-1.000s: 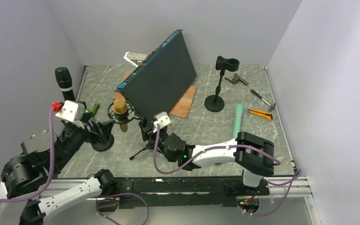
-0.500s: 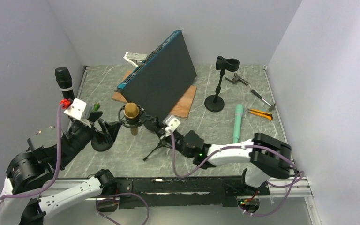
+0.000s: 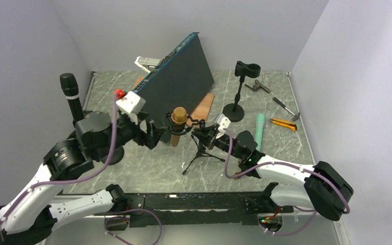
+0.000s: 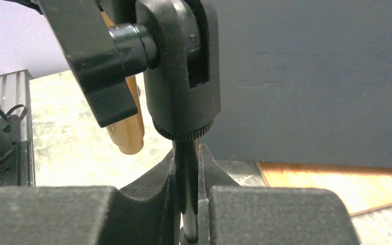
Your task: Remove the microphone from the stand
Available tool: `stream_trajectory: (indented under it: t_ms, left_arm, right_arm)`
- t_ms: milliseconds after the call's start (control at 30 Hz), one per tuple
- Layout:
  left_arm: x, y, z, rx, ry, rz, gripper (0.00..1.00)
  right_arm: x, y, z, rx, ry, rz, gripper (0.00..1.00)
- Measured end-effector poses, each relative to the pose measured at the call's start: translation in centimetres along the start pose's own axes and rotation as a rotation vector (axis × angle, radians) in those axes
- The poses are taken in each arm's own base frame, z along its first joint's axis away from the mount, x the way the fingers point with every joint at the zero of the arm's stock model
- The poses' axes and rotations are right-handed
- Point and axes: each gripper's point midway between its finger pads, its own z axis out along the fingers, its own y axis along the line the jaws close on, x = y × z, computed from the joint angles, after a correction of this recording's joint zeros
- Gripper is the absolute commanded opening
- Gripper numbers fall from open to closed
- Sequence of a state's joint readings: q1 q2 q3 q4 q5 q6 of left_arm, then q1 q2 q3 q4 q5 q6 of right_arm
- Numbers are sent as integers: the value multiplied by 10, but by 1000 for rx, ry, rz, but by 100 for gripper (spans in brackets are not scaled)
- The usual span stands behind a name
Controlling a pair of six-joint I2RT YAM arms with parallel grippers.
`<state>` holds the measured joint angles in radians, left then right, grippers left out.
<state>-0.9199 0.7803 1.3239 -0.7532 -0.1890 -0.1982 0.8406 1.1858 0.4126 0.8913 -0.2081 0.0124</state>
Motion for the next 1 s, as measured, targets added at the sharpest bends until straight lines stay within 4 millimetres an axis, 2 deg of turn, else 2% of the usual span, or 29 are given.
stream_trajectory:
  t_ms: [33, 67, 133, 233, 267, 367, 433, 600, 733, 867, 933, 1000]
  left_arm:
    - [0, -4, 7, 14, 11, 2, 86]
    - [0, -7, 13, 25, 20, 2, 85]
    - [0, -14, 24, 47, 35, 2, 85]
    - [2, -20, 35, 66, 51, 4, 85]
    - [2, -21, 36, 71, 53, 4, 85]
    - [1, -22, 36, 79, 47, 3, 85]
    - [-3, -22, 32, 81, 30, 4, 85]
    - [-18, -14, 12, 61, -43, 5, 87]
    - [-33, 0, -20, 21, -159, -10, 88]
    - [-38, 14, -50, -13, -250, -32, 87]
    - [-41, 16, -53, -25, -265, -31, 87]
    - [-38, 17, -48, -35, -246, -18, 89]
  right_arm:
    - [-1, -1, -3, -6, -3, 3, 0]
    - [-1, -1, -6, -14, -2, 5, 9]
    - [-1, 0, -8, -24, -4, 9, 48]
    - [4, 3, -12, -31, 21, 50, 96]
    - [7, 4, -12, -29, 33, 68, 99]
    - [17, 1, -19, 5, 96, 106, 100]
    - [16, -2, -24, 36, 127, 127, 100]
    - [-14, -14, -38, 127, 132, 134, 100]
    - [-31, -24, -64, 222, 122, 126, 100]
    - [-31, -44, -89, 367, 181, 119, 100]
    - [-33, -58, -99, 461, 221, 109, 100]
    - [-38, -74, -109, 563, 262, 95, 100]
